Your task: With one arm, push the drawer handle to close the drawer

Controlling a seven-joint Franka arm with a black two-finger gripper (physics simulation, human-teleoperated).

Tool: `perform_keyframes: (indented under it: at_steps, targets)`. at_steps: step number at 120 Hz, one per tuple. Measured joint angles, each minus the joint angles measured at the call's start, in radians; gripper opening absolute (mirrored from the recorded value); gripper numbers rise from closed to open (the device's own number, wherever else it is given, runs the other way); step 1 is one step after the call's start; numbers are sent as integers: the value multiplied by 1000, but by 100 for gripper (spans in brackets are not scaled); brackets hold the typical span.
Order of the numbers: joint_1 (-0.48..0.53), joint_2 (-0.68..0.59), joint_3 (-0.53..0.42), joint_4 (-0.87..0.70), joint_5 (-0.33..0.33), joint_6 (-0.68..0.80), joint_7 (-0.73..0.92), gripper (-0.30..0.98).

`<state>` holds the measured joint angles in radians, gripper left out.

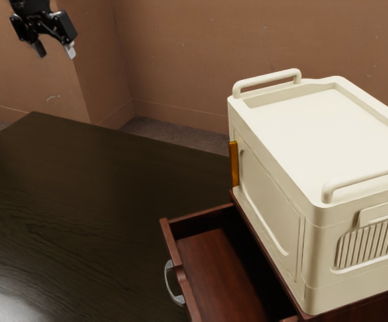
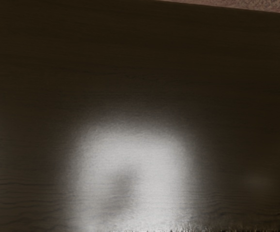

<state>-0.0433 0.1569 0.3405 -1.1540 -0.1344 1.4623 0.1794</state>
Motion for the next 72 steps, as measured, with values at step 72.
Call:
perform_keyframes:
  at_steps: [72]
  targets:
    - [-8,-35,-7,3,14,-10,85,66]
